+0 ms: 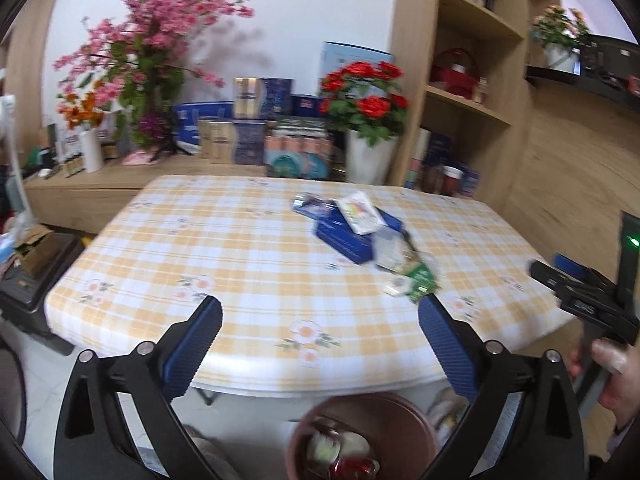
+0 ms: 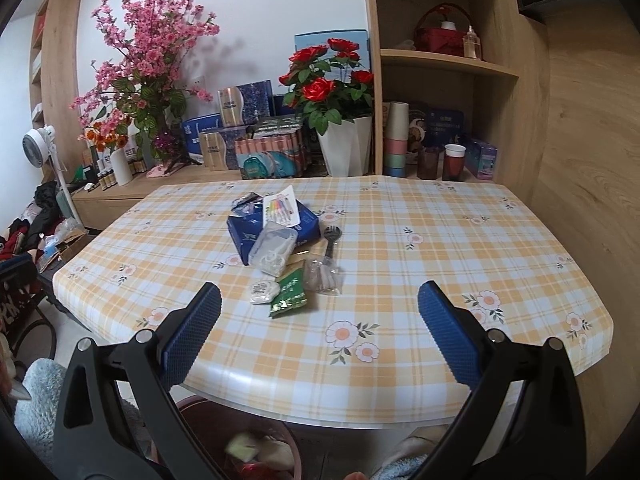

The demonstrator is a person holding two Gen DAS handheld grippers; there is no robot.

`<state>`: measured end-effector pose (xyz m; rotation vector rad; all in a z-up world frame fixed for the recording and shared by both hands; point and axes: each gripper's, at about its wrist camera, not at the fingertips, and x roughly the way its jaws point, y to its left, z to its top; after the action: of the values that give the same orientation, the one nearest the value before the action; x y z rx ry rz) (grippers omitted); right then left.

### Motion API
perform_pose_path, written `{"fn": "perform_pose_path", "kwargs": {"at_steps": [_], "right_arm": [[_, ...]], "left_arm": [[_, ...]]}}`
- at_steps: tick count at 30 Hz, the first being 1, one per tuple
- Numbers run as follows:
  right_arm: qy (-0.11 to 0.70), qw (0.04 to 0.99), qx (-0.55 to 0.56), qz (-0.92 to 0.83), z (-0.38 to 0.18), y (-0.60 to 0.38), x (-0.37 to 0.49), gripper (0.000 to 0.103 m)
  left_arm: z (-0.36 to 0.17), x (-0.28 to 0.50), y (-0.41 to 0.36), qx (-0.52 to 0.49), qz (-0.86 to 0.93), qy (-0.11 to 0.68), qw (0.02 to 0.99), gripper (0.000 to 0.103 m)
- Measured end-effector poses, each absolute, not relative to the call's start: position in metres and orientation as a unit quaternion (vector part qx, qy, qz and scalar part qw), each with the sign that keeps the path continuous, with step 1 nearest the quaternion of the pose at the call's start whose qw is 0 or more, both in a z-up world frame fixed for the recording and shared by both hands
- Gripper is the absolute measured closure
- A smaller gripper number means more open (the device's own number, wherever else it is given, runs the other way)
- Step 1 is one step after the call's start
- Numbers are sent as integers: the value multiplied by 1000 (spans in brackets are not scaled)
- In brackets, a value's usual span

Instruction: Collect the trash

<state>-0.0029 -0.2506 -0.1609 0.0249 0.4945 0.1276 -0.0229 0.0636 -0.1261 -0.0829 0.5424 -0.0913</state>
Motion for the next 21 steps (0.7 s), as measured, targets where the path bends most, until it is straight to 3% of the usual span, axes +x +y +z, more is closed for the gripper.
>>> {"fn": "perform_pose_path", "kwargs": {"at_steps": [10,21], "right_arm": [[255,965,26,50,-166,-263,11,6],[282,957,31,59,-168,-274,37,6]], "left_arm": [[-120,4,101,-44,40,251,966,6],[-120,35,84,-22,43,240,970,6]]}}
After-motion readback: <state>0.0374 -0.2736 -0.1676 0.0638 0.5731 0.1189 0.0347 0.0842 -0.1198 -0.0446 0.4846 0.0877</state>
